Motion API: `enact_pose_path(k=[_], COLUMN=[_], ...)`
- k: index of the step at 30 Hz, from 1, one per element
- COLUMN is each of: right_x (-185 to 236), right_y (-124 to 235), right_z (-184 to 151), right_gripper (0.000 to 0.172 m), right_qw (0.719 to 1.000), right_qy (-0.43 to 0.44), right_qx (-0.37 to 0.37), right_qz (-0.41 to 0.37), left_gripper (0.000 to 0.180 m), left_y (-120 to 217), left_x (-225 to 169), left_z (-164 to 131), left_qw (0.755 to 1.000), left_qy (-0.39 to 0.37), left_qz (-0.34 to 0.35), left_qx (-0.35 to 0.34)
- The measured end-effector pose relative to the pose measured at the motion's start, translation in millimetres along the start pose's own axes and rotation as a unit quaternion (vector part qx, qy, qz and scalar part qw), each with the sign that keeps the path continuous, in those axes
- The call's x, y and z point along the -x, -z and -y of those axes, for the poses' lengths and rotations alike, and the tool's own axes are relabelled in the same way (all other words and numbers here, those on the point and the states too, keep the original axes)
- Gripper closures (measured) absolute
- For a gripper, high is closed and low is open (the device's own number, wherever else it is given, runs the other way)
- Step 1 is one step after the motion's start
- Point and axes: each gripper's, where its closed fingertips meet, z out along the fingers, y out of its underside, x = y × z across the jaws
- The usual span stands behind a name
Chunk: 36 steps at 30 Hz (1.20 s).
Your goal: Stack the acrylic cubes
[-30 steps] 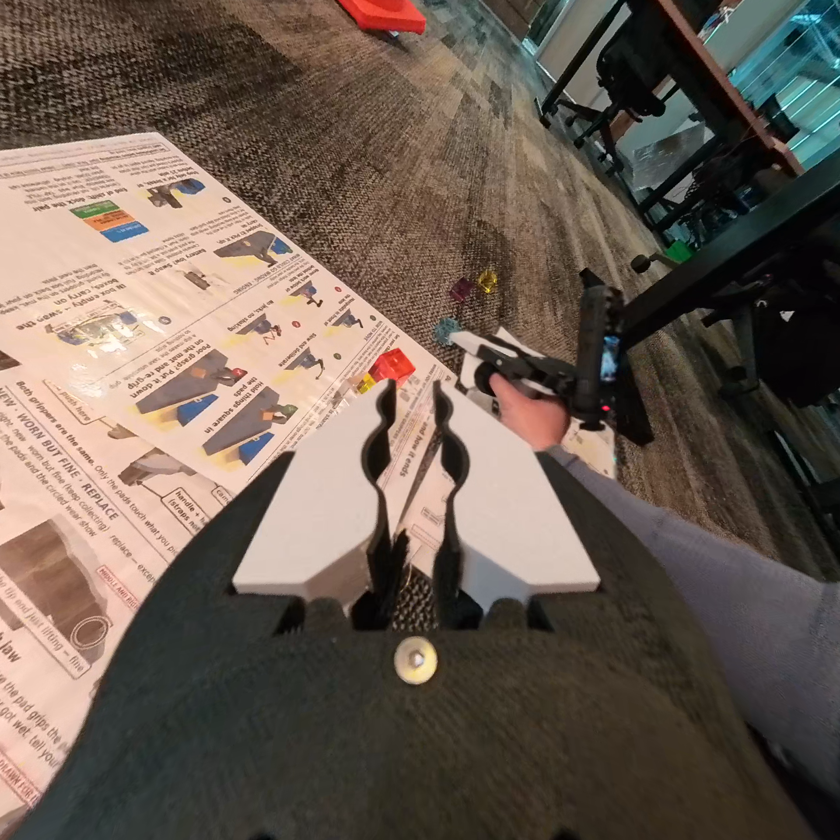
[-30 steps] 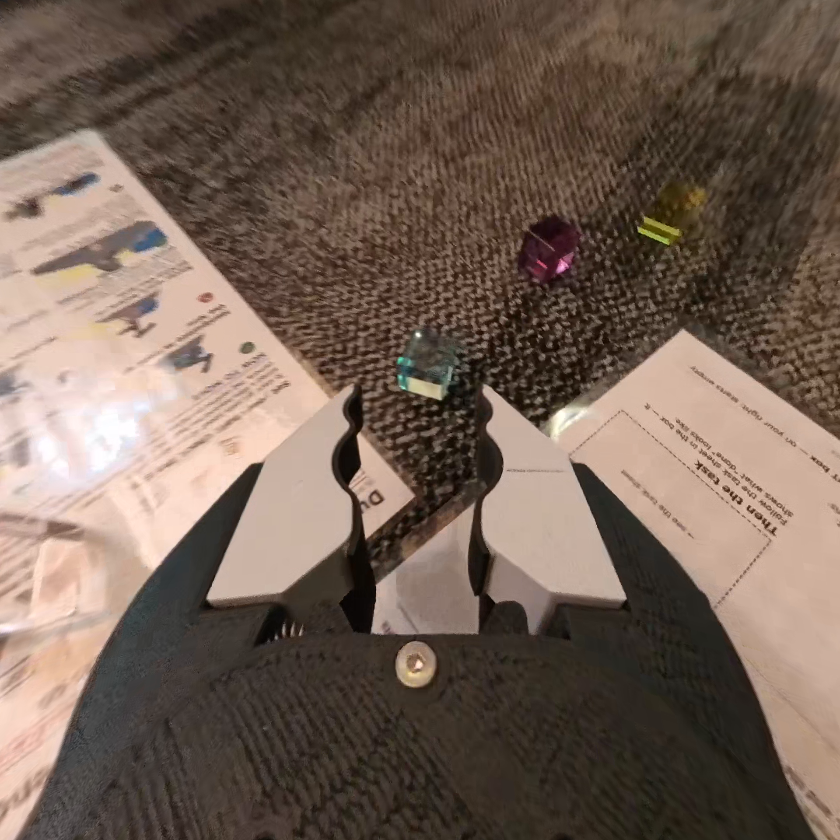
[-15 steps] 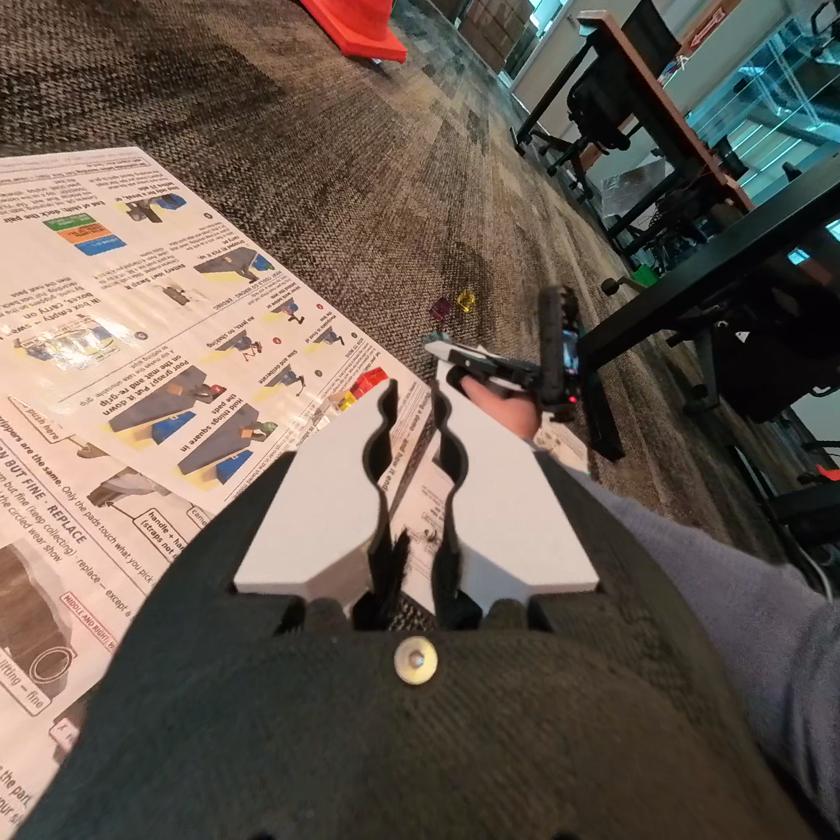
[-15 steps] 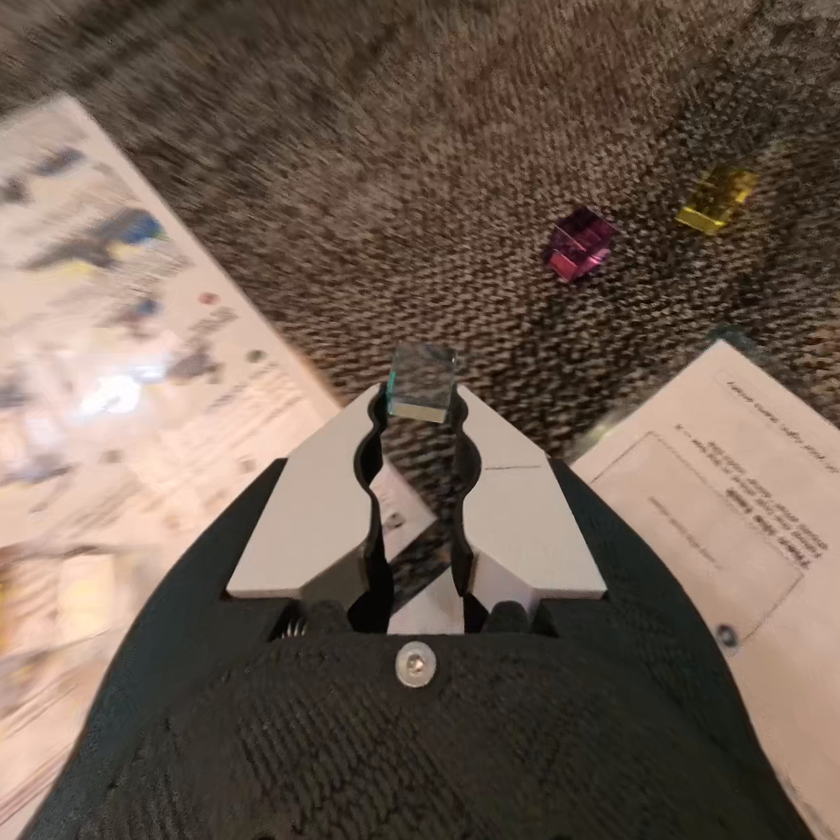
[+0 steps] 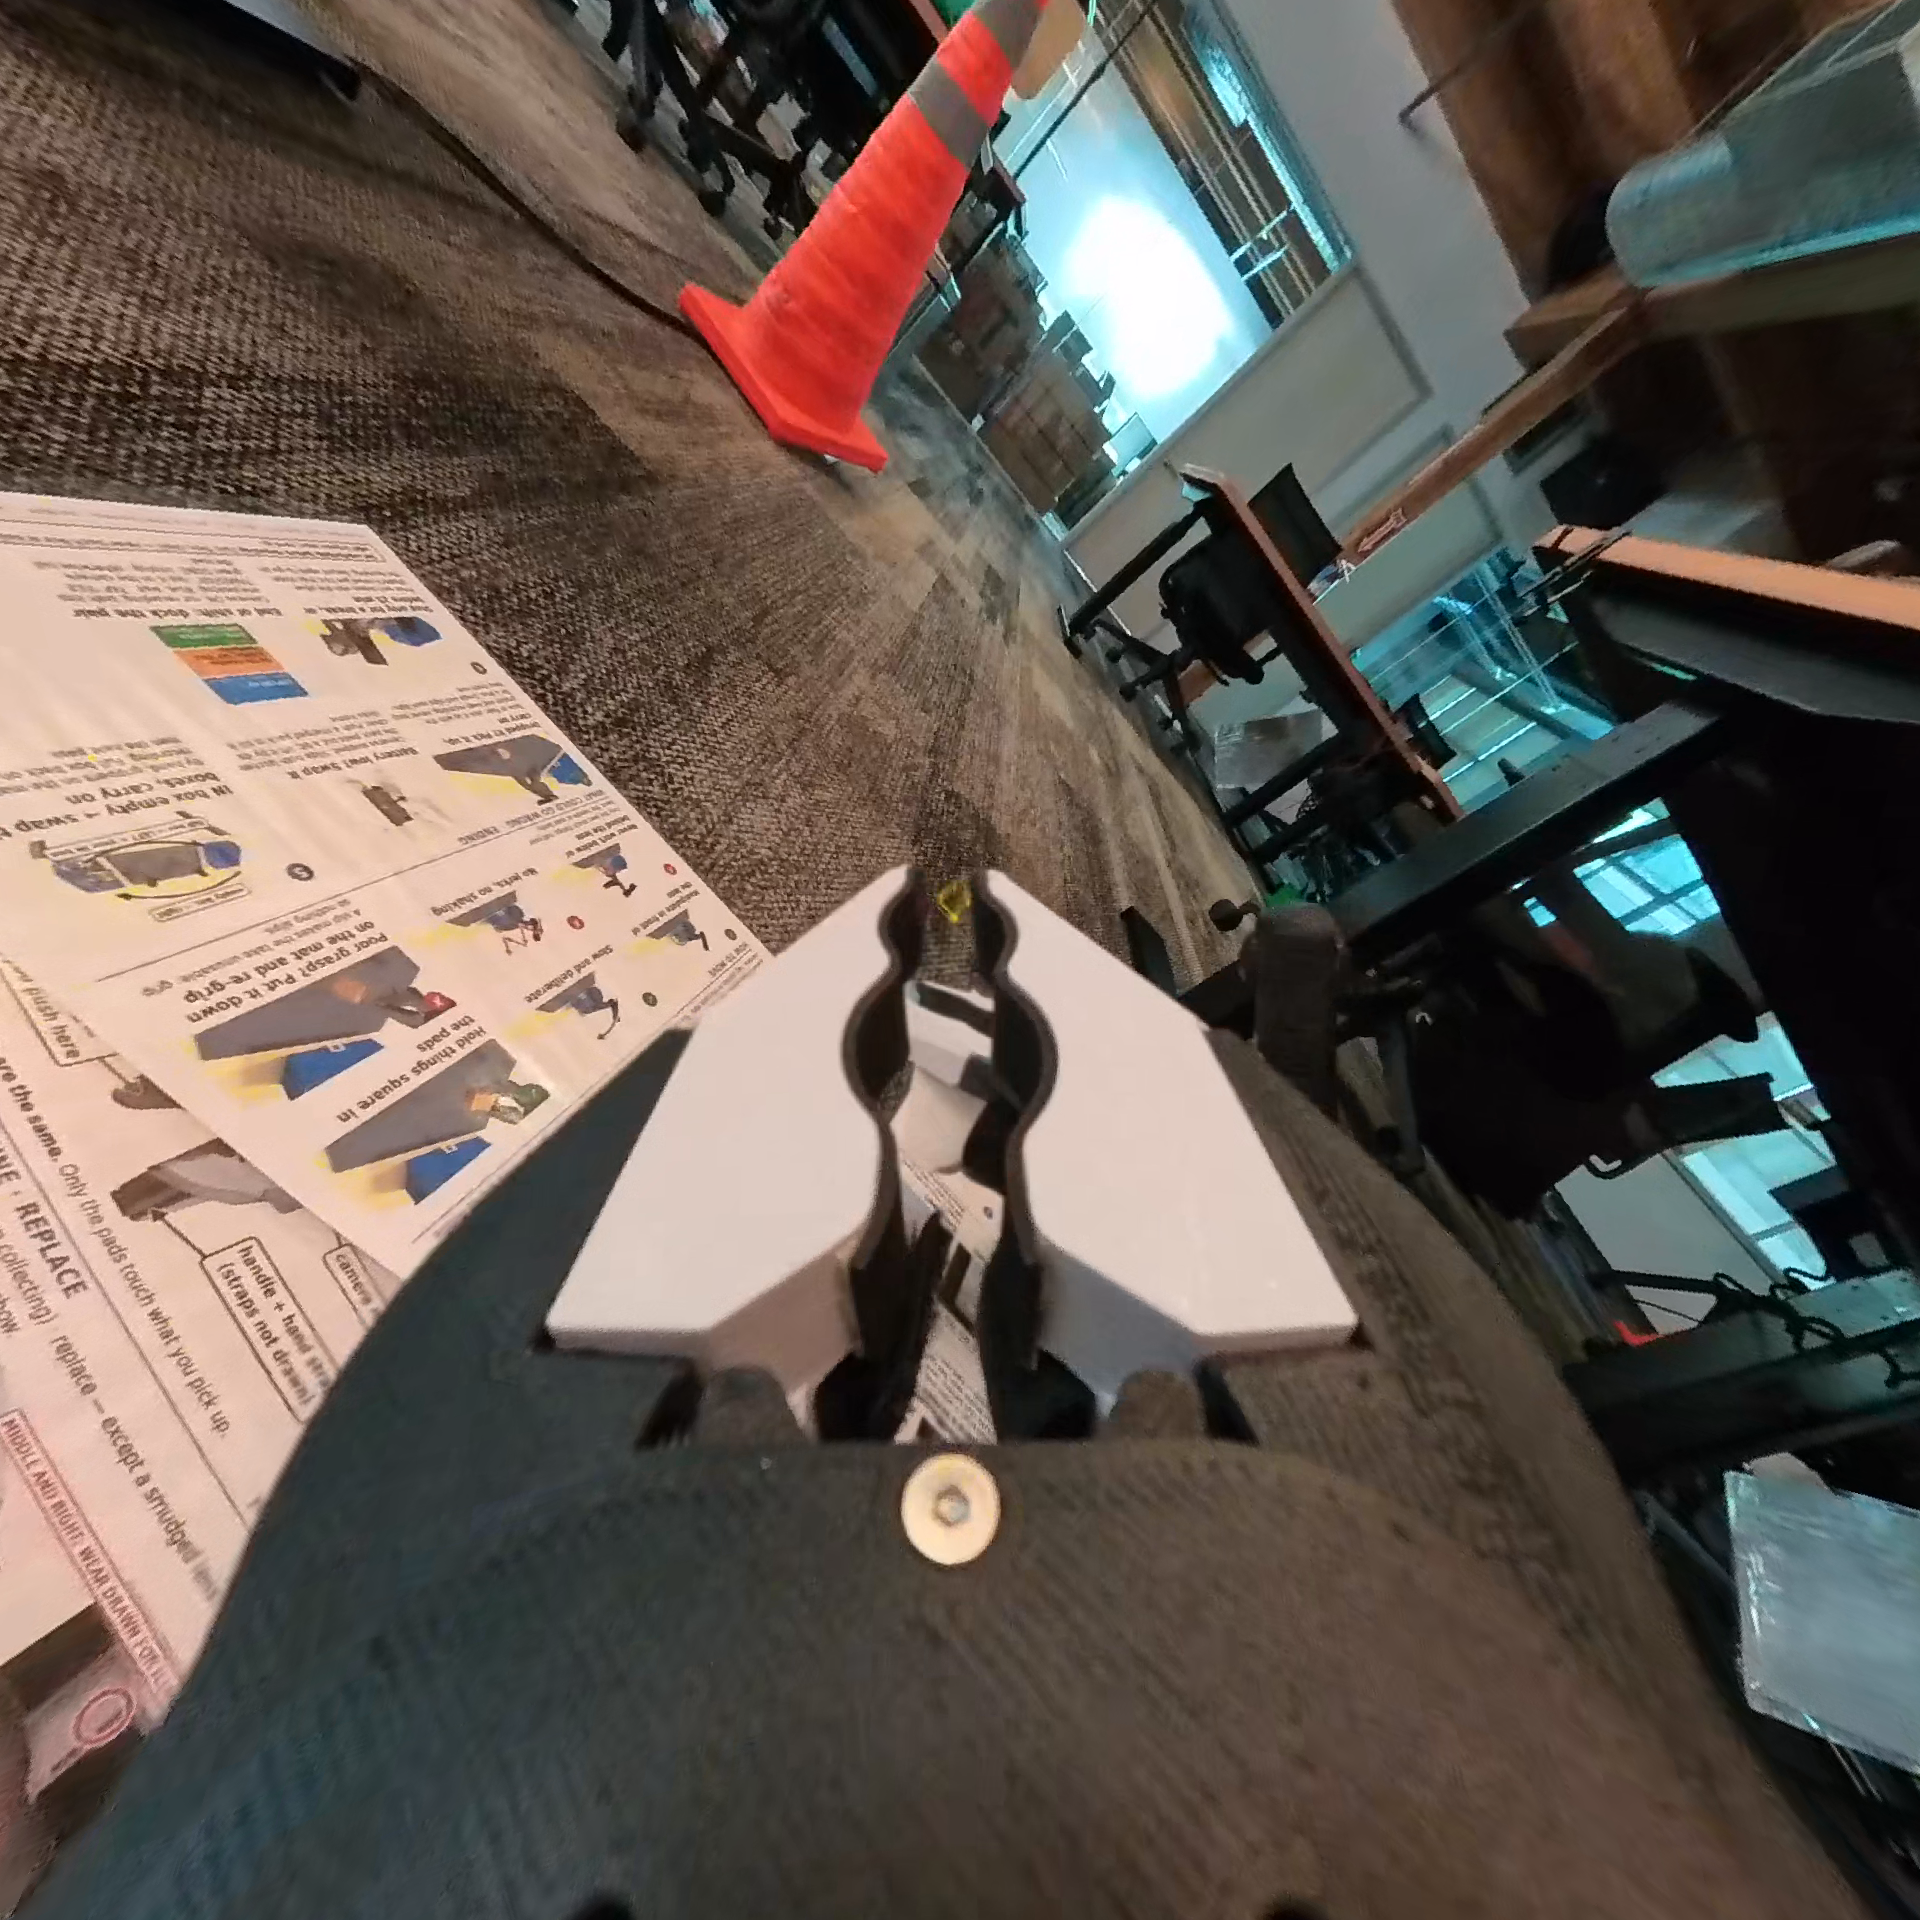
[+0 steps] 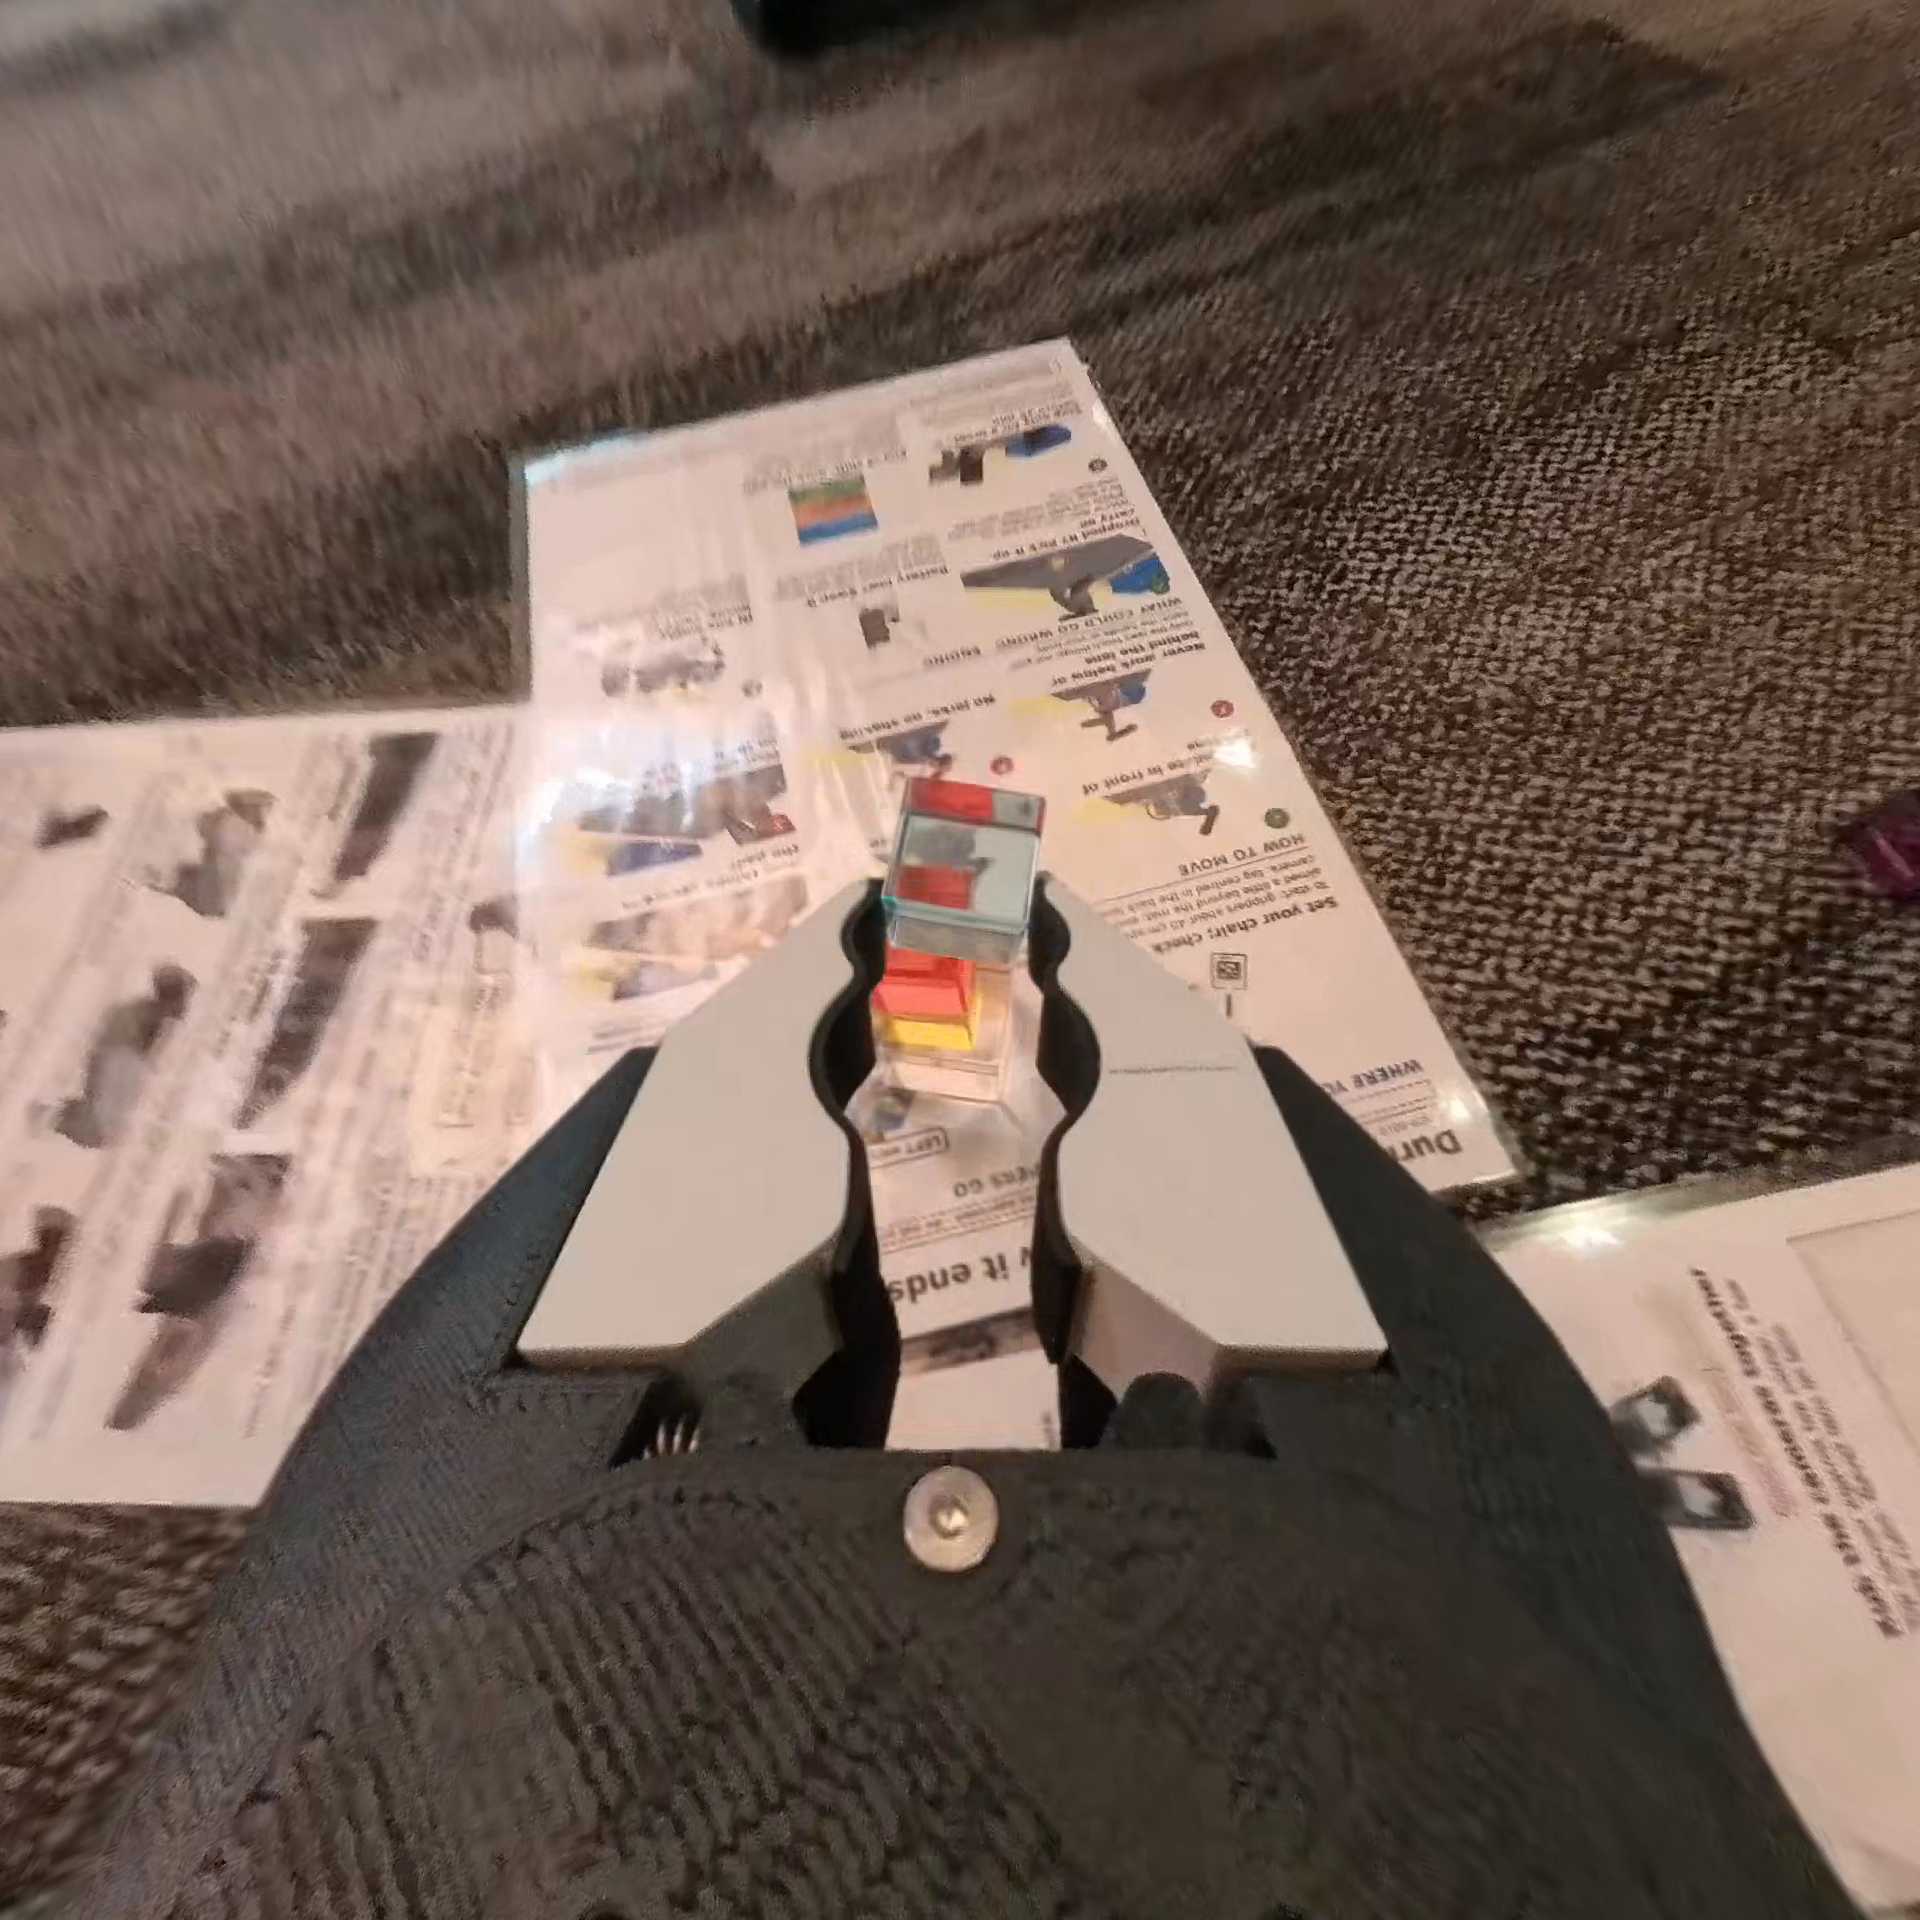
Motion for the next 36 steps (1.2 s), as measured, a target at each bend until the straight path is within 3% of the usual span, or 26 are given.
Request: enact_pose_path(k=[10, 36], right_x=[15, 11], right_y=[-15, -19], right_z=[-12, -18], right_gripper=[0.147, 0.145], right_qw=[0.996, 0.995], right_qy=[0.074, 0.073], right_qx=[0.051, 0.06], right_qz=[-0.003, -0.018], left_gripper=[0.176, 0.177], left_y=[-6, -7], left_x=[-3, -5], left_z=[-9, -12], left_qw=[0.999, 0.999], left_qy=[-0.029, -0.027], left_qz=[0.002, -0.004], left_qx=[0.022, 0.029])
